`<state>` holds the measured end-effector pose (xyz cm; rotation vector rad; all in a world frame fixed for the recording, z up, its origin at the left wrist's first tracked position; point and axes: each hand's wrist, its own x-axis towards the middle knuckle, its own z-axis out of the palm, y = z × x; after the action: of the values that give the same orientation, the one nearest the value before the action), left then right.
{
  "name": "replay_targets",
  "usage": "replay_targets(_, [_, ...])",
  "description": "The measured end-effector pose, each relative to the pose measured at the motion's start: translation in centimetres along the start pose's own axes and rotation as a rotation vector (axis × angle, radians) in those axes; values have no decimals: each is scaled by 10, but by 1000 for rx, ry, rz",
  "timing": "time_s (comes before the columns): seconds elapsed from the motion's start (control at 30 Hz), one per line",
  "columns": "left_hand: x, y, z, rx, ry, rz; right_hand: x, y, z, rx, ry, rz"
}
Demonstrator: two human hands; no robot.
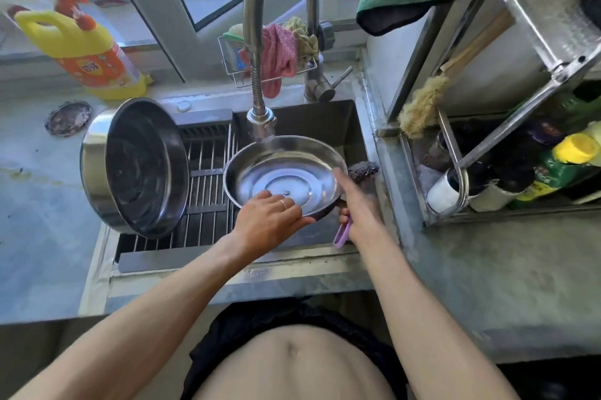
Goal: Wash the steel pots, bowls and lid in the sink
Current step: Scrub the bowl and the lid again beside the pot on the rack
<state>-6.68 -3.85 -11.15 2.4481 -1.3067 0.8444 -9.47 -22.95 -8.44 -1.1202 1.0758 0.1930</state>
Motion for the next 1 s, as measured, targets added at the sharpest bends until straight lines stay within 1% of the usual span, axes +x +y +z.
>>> replay_targets(0.07, [-13,-4,-5,-33,-18,64,-5,10,1,-48,52,-46])
replay_targets(0.1, [-20,-7,-10,-62,-22,63,-8,15,3,-66,67,-59])
replay_targets(0.13, [-27,-9,-14,-104,-37,3,-11,18,2,-94,74,-75])
replay_targets(0.17, [-36,-13,-19,-146,-60,-121,-16,22,5,-115,81,-90])
replay_targets(0.2, [-42,-14,-24,-180,-87,-317,-18,25,5,-133,94,-95])
replay_targets(0.27, [-53,-24,-37,-306,-144,-819,-27,35,13,-123,130,-103])
replay_targets(0.3, [-55,-29,-44,-467,-187,-1049,-32,39,17,-121,143,-125])
replay_targets(0.33, [-53,-32,-50,-694,-202,-1243,-35,43,20,-129,151,-157])
replay_targets(0.37, [-54,-36,-55,-930,-175,-1401,-42,48,25,-160,157,-190])
replay_targets(0.4, [-54,-38,-61,-1093,-149,-1511,-48,52,30,-202,153,-225])
replay_targets(0.43, [-58,-39,-67,-1152,-124,-1568,-55,58,35,-246,160,-251])
replay_targets(0.5, [-67,-35,-73,-1057,-85,-1549,-65,62,39,-358,197,-285])
replay_targets(0.57, [-79,-33,-78,-962,-38,-1544,-72,67,39,-482,283,-325])
replay_targets(0.63, [-86,-35,-79,-912,20,-1556,-82,70,43,-566,320,-413])
replay_targets(0.7, [-93,-35,-78,-932,22,-1548,-93,73,50,-692,270,-515])
replay_targets(0.77, [-104,-35,-80,-967,-20,-1544,-102,77,66,-850,163,-580])
replay_targets(0.87, [-114,-32,-80,-1030,-46,-1508,-100,79,90,-1108,-53,-577])
replay_targets(0.93, [-118,-37,-84,-1077,-63,-1451,-98,82,102,-1303,-100,-577])
replay_targets(1.0, [-119,-40,-83,-1100,-90,-1416,-97,85,107,-1499,-75,-636])
